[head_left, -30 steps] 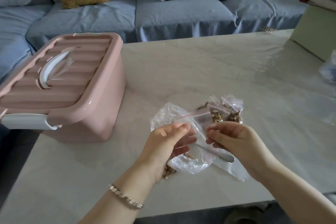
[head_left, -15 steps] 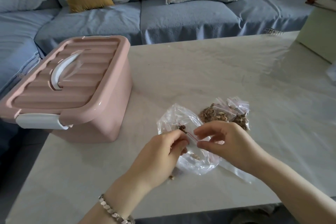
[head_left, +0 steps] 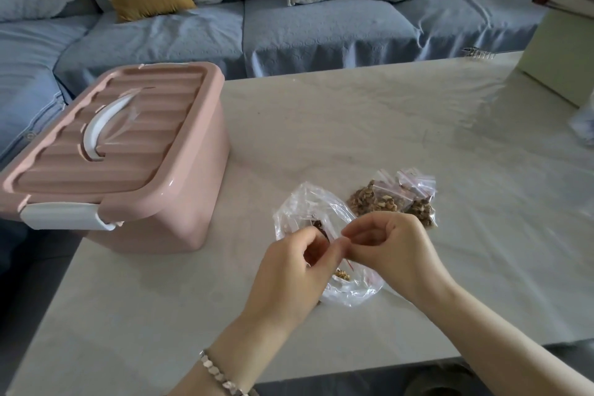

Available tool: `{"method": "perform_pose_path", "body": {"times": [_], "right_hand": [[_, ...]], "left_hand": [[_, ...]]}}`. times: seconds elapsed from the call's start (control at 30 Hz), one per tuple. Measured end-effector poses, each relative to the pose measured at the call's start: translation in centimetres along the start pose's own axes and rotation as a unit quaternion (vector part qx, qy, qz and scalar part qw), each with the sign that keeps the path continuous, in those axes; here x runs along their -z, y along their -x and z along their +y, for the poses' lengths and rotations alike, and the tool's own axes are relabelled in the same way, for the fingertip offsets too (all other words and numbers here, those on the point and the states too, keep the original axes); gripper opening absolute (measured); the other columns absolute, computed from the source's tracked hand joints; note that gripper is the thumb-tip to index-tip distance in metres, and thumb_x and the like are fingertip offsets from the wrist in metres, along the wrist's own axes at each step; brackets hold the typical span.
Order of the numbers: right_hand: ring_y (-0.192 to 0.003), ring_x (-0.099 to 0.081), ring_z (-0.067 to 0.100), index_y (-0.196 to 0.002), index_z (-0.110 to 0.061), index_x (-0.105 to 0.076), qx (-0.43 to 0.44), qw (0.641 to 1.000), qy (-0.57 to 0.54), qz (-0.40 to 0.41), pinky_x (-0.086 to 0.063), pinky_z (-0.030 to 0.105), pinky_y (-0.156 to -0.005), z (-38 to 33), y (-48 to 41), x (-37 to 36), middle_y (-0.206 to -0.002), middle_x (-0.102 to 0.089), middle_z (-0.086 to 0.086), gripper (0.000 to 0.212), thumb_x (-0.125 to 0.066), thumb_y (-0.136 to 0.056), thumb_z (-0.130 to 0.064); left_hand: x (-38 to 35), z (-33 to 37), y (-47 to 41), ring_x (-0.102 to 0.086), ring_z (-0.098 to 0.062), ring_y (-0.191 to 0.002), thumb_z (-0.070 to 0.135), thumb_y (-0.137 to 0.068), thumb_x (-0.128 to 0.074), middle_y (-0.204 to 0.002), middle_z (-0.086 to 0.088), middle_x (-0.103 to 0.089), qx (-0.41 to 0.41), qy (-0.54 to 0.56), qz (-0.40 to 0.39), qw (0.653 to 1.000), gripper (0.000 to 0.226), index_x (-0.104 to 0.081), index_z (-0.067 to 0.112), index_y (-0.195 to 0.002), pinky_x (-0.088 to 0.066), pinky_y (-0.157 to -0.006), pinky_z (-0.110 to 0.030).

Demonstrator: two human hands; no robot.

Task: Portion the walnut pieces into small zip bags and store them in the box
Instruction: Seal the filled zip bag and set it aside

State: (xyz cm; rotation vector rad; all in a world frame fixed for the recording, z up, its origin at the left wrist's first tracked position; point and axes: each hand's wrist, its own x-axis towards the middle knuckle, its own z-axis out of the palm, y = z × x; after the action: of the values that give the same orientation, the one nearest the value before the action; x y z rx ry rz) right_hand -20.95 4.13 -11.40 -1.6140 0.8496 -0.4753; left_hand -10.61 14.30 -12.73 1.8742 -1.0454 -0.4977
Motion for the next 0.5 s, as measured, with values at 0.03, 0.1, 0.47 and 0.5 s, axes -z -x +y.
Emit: {"method": "perform_pose_path", "body": {"times": [0.03,0.1,0.47,0.5], "right_hand": [[-0.052,-0.064,0.005,-0.065,-0.02,-0.067,0.006,1.0,0.007,-0.01,-0.05,0.016,-0.055,-0.1,0.0,-0.2,-0.057,-0.07,-0.003,0.018,-0.081,-0.065,-0.008],[-0.053,-0.064,0.006,-0.064,-0.02,-0.067,0.017,0.999,0.019,-0.021,-0.051,0.017,-0.056,-0.1,-0.1,-0.3,-0.058,-0.07,-0.003,0.019,-0.08,-0.067,-0.006],[-0.061,-0.066,0.011,-0.075,-0.01,-0.065,-0.032,0.991,-0.079,-0.106,-0.054,0.019,-0.061,-0.3,-1.0,0.4,-0.063,-0.07,0.002,0.018,-0.078,-0.063,-0.007],[-0.061,-0.066,0.011,-0.079,-0.007,-0.065,-0.064,0.977,-0.149,-0.141,-0.053,0.017,-0.061,-0.2,-1.1,0.6,-0.066,-0.07,0.004,0.019,-0.075,-0.063,-0.006]], "left_hand": [[0.0,0.0,-0.2,-0.05,-0.018,-0.056,0.038,-0.085,-0.061,-0.059,-0.004,-0.058,0.027,0.013,-0.01,1.0,0.036,-0.056,0.008,-0.065,-0.041,-0.055,-0.028],[0.2,0.0,-0.6,-0.055,-0.023,-0.06,0.039,-0.086,-0.058,-0.065,-0.009,-0.063,0.055,0.033,-0.026,0.998,0.038,-0.058,0.006,-0.066,-0.043,-0.058,-0.031],[1.1,-0.6,-1.3,-0.054,-0.026,-0.059,0.021,-0.093,-0.047,-0.06,0.001,-0.062,0.017,0.158,-0.104,0.982,0.027,-0.057,0.017,-0.068,-0.038,-0.057,-0.02],[1.1,-0.6,-1.3,-0.05,-0.033,-0.06,0.022,-0.091,-0.046,-0.061,0.0,-0.061,0.008,0.184,-0.109,0.977,0.026,-0.057,0.02,-0.067,-0.037,-0.057,-0.023]]}}
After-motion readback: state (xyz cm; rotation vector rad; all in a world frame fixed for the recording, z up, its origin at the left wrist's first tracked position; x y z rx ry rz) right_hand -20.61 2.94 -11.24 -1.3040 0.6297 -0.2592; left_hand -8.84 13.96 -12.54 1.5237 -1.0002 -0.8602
